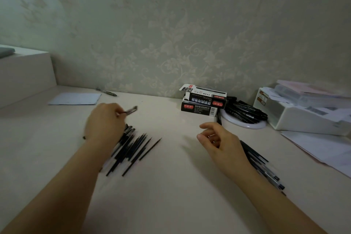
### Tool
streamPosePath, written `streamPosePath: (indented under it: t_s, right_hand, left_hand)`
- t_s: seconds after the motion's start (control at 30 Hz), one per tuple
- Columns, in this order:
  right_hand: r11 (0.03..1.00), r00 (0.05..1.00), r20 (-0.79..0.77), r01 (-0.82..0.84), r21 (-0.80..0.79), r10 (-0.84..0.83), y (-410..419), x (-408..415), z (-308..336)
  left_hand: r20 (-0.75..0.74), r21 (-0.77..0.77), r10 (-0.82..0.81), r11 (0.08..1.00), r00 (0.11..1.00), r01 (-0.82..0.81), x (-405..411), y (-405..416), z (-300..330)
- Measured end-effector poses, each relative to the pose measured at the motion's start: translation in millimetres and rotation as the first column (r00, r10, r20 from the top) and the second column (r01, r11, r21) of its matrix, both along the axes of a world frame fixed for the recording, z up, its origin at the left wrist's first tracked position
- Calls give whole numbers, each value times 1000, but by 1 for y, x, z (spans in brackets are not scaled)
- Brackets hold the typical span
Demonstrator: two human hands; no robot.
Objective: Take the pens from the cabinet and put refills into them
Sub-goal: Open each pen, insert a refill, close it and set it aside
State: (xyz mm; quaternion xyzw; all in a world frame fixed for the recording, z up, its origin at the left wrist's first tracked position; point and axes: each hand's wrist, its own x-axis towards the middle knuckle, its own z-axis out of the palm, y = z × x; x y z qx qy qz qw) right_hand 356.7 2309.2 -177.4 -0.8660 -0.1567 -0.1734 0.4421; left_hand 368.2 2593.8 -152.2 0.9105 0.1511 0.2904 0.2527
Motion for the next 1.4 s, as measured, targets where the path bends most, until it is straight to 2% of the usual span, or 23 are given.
streamPosePath:
  t_s: [0.1,0.27,0.43,0.53,0.67,0.73,0.8,0.87,0.97,1.1,1.17,1.27,1.33,1.4]
  right_hand:
    - [998,1000,14,-2,-61,3,-1,0,-3]
    - [992,998,59,44,-119,-37,-6,4,-4]
    - [969,973,72,226,-104,-219,-19,11,0]
    - [931,949,67,314,-188,-307,-29,12,6]
    - [901,954,4,286,-326,-301,-31,8,9]
    - [885,960,-21,250,-393,-280,-26,5,8]
    - [852,961,-28,229,-471,-274,-22,4,6]
    - [823,963,-35,211,-527,-269,-20,3,5]
    - [801,963,-53,188,-568,-264,-18,3,5]
    - [751,963,-68,159,-640,-261,-15,3,5]
    - [813,964,-86,161,-560,-250,-12,2,7]
    - [973,957,-231,135,-186,-177,-6,-1,13]
    - [995,924,-377,83,60,-54,1,-4,17]
    - [967,878,-464,10,254,113,8,-8,18]
  left_hand:
    - [-131,-54,100,993,986,-108,1,20,-7]
    - [-337,-61,87,992,937,-114,4,24,-18]
    - [-380,-43,128,987,916,-156,4,21,-17]
    - [-390,-24,118,990,913,-138,5,20,-17]
    - [-400,49,157,987,903,-150,3,17,-16]
    - [-343,117,172,983,923,-140,3,11,-14]
    - [-217,127,101,989,971,-74,5,3,-13]
    - [-88,78,-47,996,995,54,7,-10,-13]
    - [27,0,-288,958,957,288,2,-39,-14]
    - [44,-39,-464,884,885,466,-7,-73,-21]
    - [26,-77,-513,854,858,514,-10,-82,-26]
    - [12,-155,-568,812,823,563,-13,-92,-27]
    - [30,-227,-608,769,794,597,-14,-97,-24]
    - [48,-291,-667,703,744,649,-17,-102,-21]
